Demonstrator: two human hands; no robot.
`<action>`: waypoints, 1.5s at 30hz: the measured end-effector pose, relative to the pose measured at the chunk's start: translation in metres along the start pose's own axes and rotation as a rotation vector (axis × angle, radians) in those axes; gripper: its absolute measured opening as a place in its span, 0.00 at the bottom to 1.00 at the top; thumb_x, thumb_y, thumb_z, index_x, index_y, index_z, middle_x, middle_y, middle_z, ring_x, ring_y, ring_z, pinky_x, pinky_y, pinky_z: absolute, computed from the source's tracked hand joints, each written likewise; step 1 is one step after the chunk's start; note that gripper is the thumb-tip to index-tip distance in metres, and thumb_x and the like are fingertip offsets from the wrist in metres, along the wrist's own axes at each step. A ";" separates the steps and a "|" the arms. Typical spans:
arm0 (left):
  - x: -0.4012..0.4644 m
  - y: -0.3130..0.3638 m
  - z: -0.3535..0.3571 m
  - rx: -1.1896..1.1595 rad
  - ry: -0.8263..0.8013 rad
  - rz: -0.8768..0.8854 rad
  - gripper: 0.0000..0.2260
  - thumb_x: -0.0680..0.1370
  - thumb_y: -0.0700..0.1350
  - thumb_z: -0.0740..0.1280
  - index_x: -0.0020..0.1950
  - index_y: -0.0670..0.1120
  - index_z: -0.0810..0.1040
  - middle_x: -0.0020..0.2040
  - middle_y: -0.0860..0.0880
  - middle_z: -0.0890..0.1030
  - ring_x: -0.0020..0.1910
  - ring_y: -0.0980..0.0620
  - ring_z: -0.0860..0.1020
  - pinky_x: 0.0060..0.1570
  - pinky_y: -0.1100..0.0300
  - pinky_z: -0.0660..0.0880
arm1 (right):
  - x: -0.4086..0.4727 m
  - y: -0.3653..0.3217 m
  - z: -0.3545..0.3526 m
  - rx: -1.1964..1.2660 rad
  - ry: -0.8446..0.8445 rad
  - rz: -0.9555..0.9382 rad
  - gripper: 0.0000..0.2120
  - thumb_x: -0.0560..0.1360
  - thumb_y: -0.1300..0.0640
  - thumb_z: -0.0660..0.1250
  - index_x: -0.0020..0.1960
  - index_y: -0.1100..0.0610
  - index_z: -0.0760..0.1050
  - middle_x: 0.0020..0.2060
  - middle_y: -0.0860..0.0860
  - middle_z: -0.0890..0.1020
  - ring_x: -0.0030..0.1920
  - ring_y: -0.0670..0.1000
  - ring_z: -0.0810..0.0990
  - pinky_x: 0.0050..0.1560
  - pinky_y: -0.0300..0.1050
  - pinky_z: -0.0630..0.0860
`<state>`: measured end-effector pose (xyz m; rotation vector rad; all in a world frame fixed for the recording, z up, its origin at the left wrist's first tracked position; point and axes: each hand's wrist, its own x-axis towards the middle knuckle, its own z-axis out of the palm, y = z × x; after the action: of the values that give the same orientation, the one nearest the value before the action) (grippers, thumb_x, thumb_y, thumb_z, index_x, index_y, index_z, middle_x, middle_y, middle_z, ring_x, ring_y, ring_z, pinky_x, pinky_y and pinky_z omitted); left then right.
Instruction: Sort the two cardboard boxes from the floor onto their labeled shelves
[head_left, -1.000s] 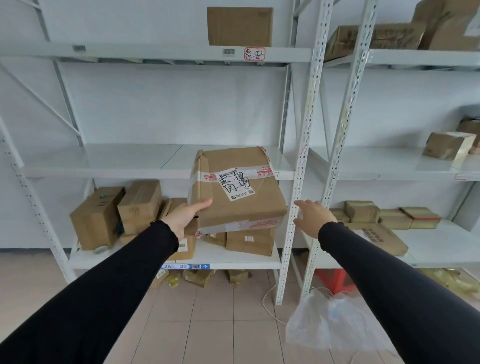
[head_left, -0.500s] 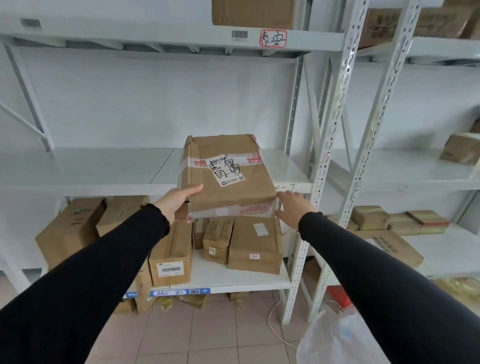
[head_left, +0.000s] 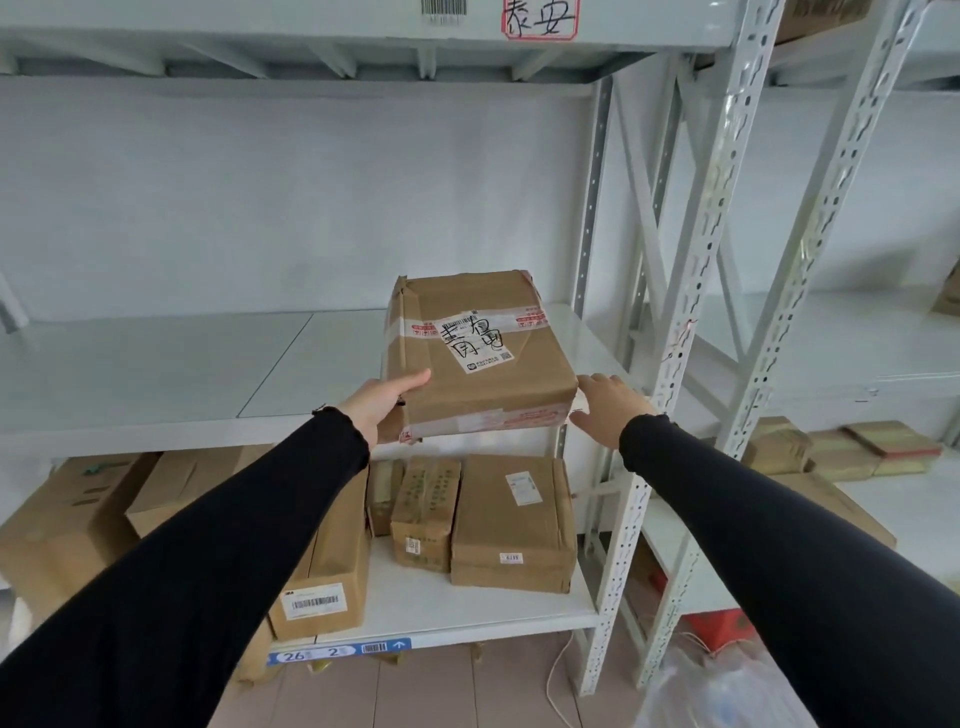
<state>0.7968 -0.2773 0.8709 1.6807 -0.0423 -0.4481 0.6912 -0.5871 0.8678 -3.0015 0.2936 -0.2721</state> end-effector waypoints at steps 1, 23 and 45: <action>0.021 -0.001 -0.004 -0.012 0.006 -0.008 0.47 0.51 0.70 0.83 0.67 0.52 0.82 0.69 0.48 0.81 0.71 0.45 0.77 0.74 0.45 0.71 | 0.009 0.001 0.003 0.001 -0.010 0.005 0.25 0.79 0.51 0.62 0.74 0.52 0.64 0.67 0.54 0.74 0.67 0.57 0.70 0.61 0.55 0.71; 0.147 0.022 0.003 0.315 -0.036 0.178 0.34 0.79 0.61 0.70 0.79 0.46 0.67 0.66 0.56 0.72 0.63 0.55 0.73 0.62 0.59 0.68 | 0.127 0.029 0.038 0.108 -0.039 0.045 0.26 0.74 0.41 0.67 0.68 0.53 0.71 0.60 0.55 0.78 0.62 0.57 0.72 0.60 0.53 0.72; 0.176 0.036 -0.005 0.467 -0.026 0.210 0.23 0.77 0.54 0.75 0.70 0.48 0.79 0.64 0.50 0.85 0.63 0.48 0.82 0.71 0.49 0.75 | 0.175 0.018 0.048 0.181 -0.086 0.088 0.28 0.75 0.40 0.67 0.69 0.54 0.70 0.63 0.55 0.78 0.62 0.56 0.74 0.59 0.53 0.73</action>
<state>0.9693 -0.3279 0.8593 2.1008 -0.3636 -0.3149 0.8655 -0.6356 0.8481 -2.8041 0.3702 -0.1516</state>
